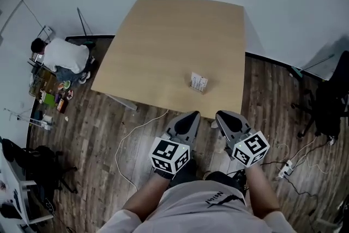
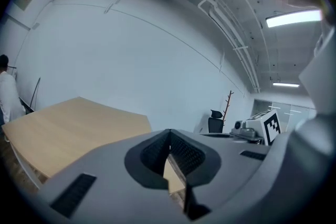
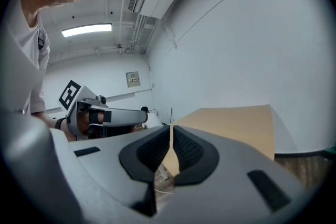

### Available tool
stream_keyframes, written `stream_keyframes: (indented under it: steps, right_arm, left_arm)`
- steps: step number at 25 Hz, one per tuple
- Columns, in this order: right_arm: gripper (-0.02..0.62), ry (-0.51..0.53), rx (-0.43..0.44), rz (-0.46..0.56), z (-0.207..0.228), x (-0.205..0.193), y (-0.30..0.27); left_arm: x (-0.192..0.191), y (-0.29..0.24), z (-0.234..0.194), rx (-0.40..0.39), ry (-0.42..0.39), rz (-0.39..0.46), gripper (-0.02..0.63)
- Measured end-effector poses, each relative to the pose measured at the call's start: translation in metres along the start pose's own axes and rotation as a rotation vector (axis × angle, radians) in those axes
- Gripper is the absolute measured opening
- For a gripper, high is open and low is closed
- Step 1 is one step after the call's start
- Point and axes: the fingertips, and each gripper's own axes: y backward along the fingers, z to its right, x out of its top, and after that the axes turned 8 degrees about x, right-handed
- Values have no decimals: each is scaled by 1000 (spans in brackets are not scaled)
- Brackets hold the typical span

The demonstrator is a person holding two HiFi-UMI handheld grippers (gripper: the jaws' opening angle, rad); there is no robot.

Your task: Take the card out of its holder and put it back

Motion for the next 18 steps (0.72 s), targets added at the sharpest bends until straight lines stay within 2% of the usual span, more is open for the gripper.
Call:
stream_keyframes:
  steps: [4, 10, 18]
  right_arm:
    - [15, -4, -36, -42, 33, -14, -26]
    - [17, -37, -48, -118, 90, -51, -55]
    - [23, -72, 28, -263, 164, -122, -103]
  left_arm:
    - [-7, -30, -27, -33, 16, -31, 12]
    - [-24, -72, -50, -42, 36, -60, 12]
    - [-50, -130, -84, 43, 51, -104, 12]
